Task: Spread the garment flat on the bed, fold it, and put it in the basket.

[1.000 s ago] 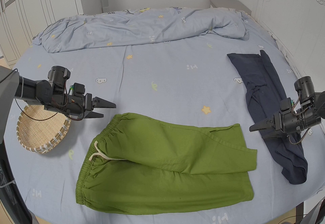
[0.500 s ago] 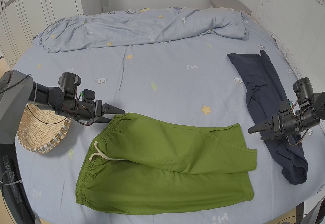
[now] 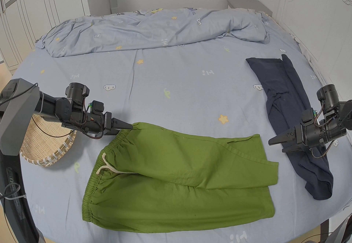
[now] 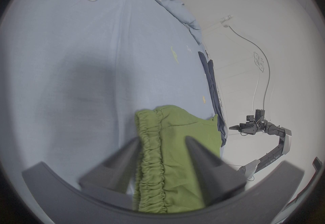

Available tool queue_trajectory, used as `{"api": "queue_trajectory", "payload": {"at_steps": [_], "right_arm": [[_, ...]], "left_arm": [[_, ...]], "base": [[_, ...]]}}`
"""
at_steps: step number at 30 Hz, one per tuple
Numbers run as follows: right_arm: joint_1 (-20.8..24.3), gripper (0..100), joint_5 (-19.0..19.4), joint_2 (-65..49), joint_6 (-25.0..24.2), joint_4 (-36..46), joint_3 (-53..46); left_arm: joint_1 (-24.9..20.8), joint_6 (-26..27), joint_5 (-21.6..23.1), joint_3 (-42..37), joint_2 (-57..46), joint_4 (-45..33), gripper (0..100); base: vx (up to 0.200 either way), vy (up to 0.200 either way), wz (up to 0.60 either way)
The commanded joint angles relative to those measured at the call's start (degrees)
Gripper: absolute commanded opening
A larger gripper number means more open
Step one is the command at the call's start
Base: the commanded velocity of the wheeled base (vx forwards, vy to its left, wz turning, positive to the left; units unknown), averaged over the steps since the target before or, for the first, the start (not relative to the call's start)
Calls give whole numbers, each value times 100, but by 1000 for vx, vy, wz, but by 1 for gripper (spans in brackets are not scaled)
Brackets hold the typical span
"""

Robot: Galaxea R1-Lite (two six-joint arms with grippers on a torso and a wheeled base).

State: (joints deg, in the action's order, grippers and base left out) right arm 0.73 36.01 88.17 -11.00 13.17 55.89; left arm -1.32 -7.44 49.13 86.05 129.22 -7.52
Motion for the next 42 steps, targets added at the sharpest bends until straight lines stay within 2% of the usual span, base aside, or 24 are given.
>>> {"api": "queue_trajectory", "payload": {"at_steps": [1, 12, 24, 34, 42], "right_arm": [[6, 100, 2, -2, 1, 2, 0], [-29, 100, 2, -20, -25, 2, -149], [-293, 100, -6, -2, 10, 2, -852], [-214, 100, 2, 622, 159, -25, -975], [-73, 100, -15, 1105, 54, -824, -966]], "left_arm": [[0, -3, 0, 8, 33, 5, 0], [88, -3, 0, -89, -195, 5, 0], [149, -3, 0, -221, -398, 5, 0], [158, -12, 0, -229, -415, 5, 0], [158, -12, 0, -221, -424, 5, 0]], "base": [[0, 0, 0], [0, 0, 0], [0, 0, 0], [0, 0, 0], [0, 0, 0]]}}
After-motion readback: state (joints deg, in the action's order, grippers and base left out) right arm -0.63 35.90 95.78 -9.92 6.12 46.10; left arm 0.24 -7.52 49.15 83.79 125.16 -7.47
